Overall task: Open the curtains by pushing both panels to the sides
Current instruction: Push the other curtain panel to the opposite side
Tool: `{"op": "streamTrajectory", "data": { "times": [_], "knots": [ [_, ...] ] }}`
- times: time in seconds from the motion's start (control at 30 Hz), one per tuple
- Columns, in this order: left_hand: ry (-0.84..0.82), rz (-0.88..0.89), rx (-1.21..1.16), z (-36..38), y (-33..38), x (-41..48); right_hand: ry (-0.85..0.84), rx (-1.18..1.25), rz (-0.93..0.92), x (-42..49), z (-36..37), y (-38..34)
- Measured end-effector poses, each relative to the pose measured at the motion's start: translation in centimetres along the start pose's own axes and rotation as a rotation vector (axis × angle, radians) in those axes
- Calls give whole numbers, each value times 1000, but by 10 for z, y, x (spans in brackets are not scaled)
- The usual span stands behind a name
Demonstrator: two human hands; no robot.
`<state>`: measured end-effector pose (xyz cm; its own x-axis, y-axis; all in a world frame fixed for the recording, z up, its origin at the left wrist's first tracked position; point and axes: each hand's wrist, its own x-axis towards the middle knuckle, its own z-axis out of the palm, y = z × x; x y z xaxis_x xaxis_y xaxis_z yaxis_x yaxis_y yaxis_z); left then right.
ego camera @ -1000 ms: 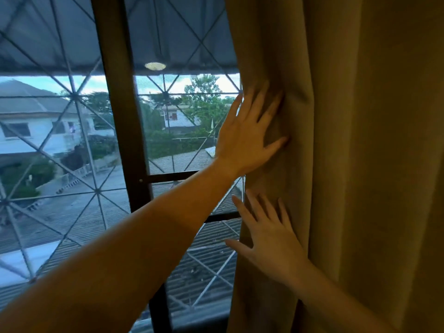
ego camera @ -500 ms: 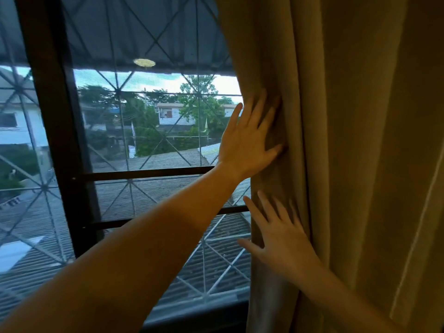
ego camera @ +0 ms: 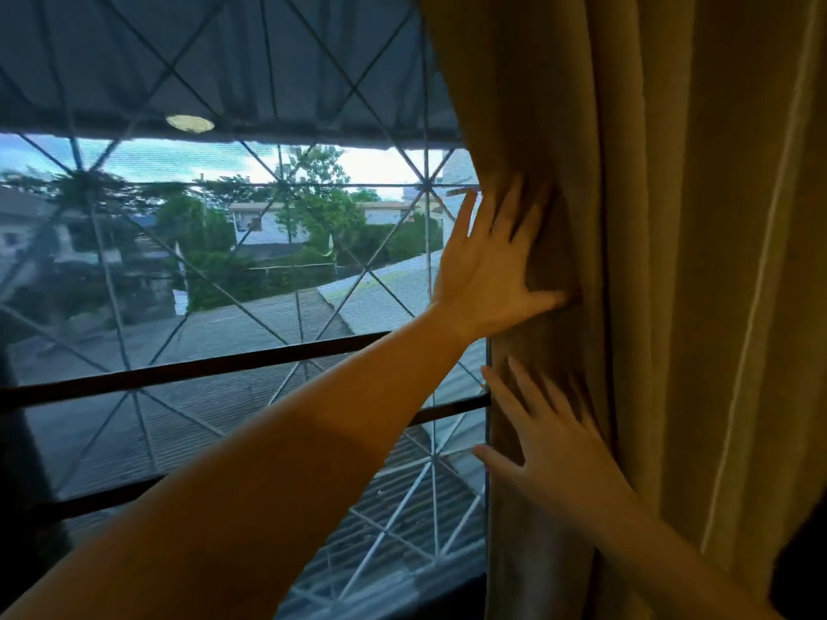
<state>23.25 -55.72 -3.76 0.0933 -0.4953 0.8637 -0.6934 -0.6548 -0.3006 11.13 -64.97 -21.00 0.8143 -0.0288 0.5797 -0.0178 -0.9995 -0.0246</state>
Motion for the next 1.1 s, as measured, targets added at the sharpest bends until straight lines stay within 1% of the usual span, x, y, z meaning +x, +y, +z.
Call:
{"op": "streamTrajectory", "data": {
  "times": [0.17, 0.3, 0.4, 0.53, 0.67, 0.9, 1.1],
  "knots": [
    [-9, -4, -47, 29, 20, 17, 19, -21, 69, 3, 1, 24],
    [-36, -4, -49, 42, 32, 28, 14, -45, 79, 6, 7, 41],
    [-55, -3, -36, 49, 39, 35, 12, -32, 69, 9, 7, 54],
    [-33, -5, -22, 63, 51, 48, 11, -23, 50, 13, 5, 75],
    [-41, -28, 0, 82, 65, 62, 17, -33, 39, 20, 11, 105],
    [-2, -42, 55, 114, 91, 88, 9, -26, 0, 37, 16, 158],
    [18, -58, 27, 144, 114, 108, -2, 1, -33, 45, 21, 196]
  ]
}}
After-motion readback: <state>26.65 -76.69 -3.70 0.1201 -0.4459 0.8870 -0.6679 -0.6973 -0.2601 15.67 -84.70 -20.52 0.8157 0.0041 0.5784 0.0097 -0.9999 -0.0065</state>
